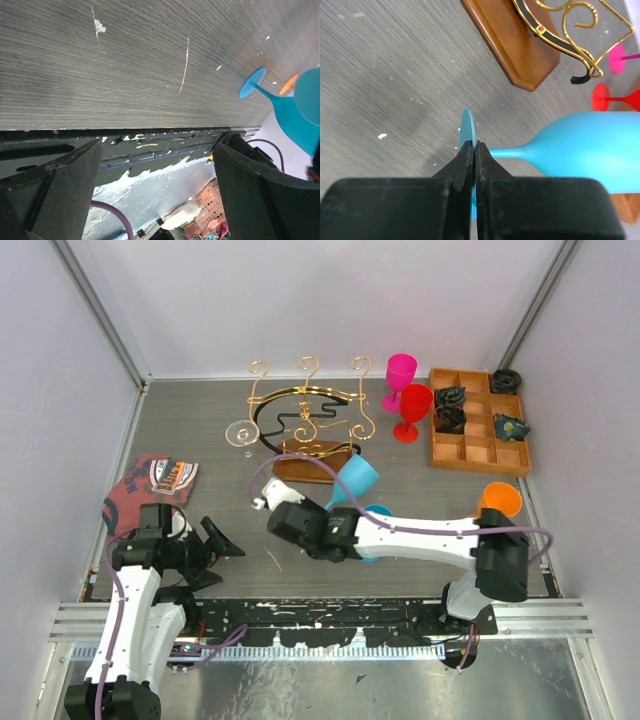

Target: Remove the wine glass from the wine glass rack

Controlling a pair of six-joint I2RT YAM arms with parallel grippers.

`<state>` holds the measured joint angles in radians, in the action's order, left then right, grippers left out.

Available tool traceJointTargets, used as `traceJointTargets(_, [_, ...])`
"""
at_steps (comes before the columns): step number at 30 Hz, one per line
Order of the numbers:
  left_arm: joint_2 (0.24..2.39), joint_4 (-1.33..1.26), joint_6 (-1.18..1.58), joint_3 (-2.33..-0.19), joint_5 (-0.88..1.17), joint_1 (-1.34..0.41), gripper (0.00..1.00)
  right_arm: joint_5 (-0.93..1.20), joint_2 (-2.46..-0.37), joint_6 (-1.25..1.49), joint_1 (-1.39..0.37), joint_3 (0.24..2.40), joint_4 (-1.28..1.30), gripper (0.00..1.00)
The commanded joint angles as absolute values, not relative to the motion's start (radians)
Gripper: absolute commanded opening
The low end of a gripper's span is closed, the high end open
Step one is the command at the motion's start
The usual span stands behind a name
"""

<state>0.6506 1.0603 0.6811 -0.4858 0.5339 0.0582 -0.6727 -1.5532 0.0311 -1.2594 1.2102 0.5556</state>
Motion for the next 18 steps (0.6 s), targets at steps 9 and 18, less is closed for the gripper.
traceJointTargets(9, [0.654, 1.058, 0.668, -0.476, 0.566, 0.058, 0.98, -1.185, -1.844, 0.062, -1.321, 1.097, 0.433, 0.01])
traceJointTargets(18, [0.661, 1.059, 0.665, -0.475, 0.572, 0.058, 0.98, -1.274, -2.063, 0.106, -1.32, 1.147, 0.407, 0.01])
